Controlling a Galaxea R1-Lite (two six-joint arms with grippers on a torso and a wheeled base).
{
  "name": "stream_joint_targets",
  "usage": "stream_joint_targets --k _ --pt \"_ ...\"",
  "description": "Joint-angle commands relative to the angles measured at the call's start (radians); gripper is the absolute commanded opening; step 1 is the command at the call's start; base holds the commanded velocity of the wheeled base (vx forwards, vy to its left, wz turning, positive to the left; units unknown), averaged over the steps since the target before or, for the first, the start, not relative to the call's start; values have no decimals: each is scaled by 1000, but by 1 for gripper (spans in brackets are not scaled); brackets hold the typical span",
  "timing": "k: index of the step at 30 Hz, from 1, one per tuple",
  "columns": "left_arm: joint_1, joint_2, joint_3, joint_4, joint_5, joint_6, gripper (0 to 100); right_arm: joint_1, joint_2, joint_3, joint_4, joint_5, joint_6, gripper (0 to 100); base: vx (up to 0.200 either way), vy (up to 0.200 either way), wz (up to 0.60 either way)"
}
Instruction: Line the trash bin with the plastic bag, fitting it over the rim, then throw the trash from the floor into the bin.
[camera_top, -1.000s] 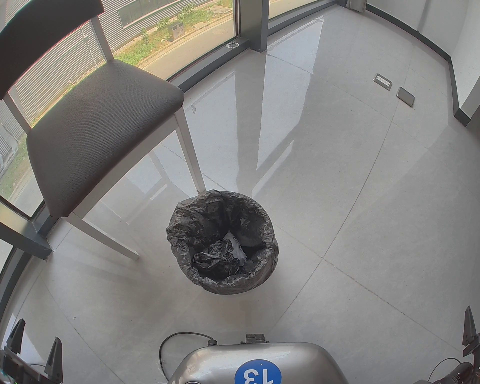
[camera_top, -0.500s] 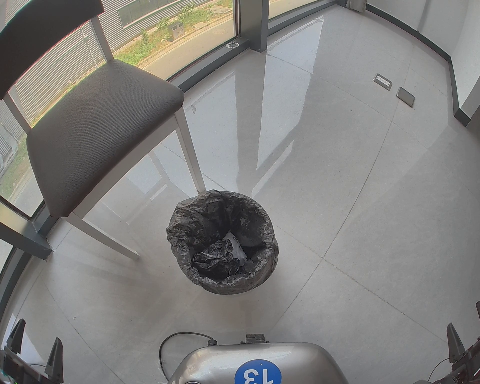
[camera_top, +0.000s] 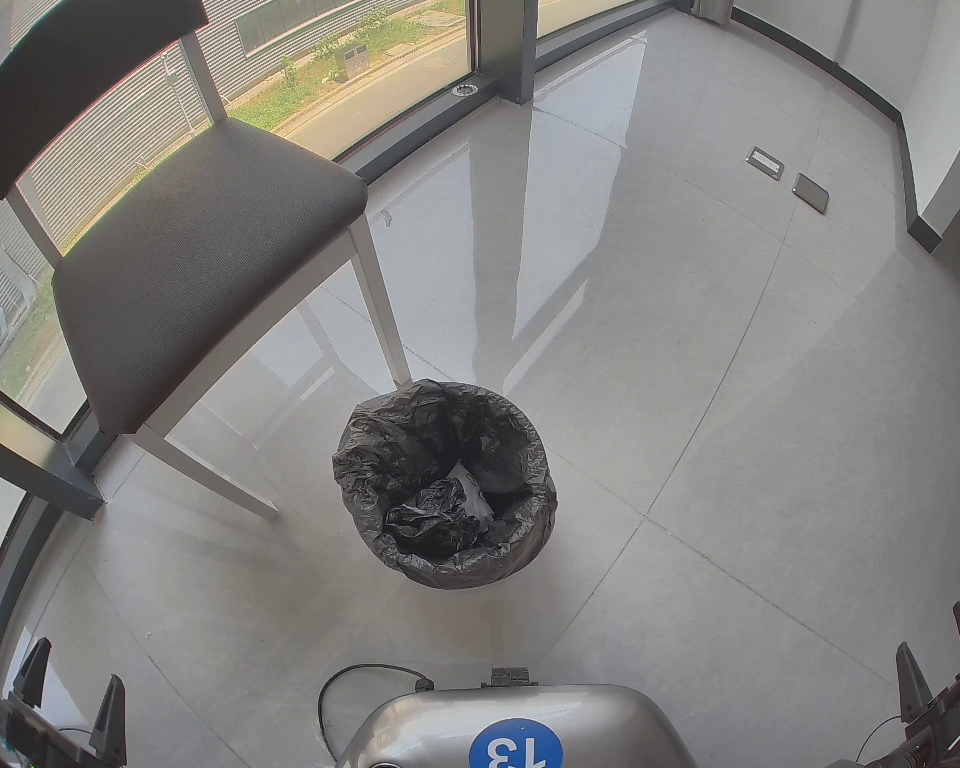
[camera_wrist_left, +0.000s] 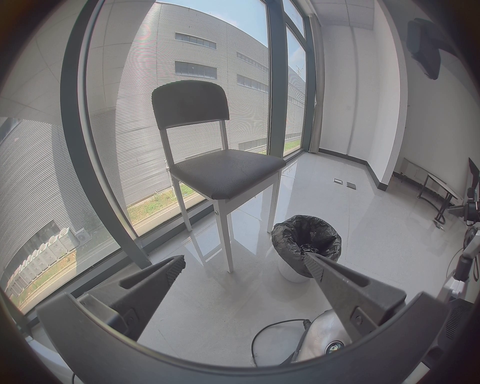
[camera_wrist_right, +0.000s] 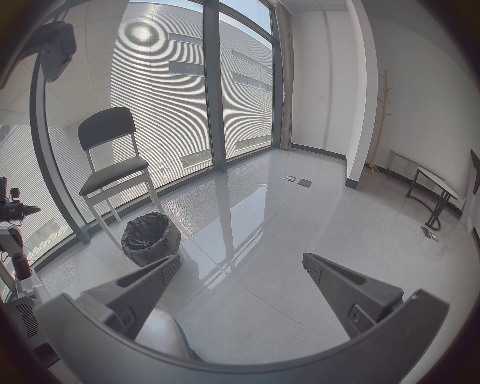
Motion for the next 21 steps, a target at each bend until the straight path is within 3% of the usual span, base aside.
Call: stream_joint_targets --k 1,21 --pt "0 -15 18 0 -1 0 100 0 -15 17 0 2 0 100 0 0 0" --pt "0 -15 18 0 -1 0 100 0 -15 17 1 -20 7 100 0 0 0"
